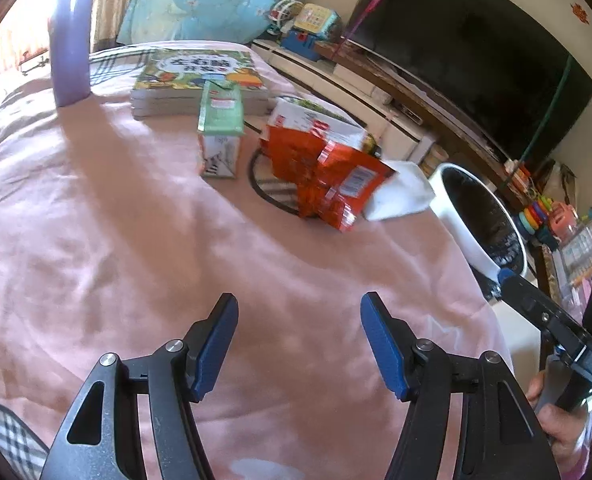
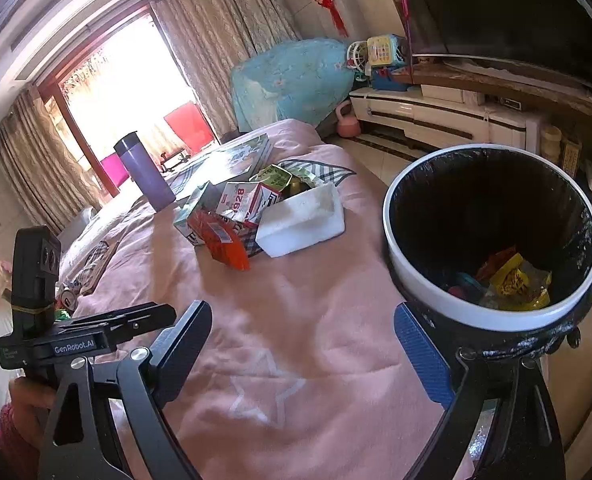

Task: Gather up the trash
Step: 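Grasp the green milk carton with the left tool while the right tool grasps the white foam block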

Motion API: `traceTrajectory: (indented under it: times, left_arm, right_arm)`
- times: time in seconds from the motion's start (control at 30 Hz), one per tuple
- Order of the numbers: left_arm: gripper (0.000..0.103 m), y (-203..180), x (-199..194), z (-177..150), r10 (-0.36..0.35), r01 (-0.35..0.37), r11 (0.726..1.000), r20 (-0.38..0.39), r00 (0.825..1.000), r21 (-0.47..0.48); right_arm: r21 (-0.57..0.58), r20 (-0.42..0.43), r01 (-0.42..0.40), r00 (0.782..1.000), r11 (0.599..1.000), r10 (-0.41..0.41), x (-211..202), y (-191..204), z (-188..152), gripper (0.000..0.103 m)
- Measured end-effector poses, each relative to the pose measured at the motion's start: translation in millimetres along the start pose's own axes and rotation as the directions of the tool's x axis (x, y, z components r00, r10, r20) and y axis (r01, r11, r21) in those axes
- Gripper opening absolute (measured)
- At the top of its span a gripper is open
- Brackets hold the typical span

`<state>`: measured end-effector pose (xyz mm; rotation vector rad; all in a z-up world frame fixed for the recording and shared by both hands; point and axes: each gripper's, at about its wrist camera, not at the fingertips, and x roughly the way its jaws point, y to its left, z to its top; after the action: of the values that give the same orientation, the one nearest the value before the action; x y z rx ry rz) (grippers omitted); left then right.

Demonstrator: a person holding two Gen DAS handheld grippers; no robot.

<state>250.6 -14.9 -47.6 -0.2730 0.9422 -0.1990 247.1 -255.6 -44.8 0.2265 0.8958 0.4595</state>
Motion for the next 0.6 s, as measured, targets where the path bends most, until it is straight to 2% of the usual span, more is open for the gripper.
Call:
traceTrajectory:
  times: [0.23,0.4,0.6]
  left_arm:
    - [0.063,20,5,23,0.077,-0.075,0.997,0.038,0.996,-0.035]
    - [0.065,29,14,42,0.098,-0.095,0.994,0.057,0.994,-0.057]
    - [0.068,34,35,69,0.13,-0.127,0.991,0.071,0.989,-0.047]
  right_arm:
    - [-0.045,0.005,0.002,1.0,0.999,-0.002,13,9,11,0.094]
    - [-0.11,-0.003,0.011,1.0,0.994,-0.011,33,22,23,0.094]
    - [-0.194,-0.036,0.058,0.997,0.979,-0.066,66,33,37,0.094]
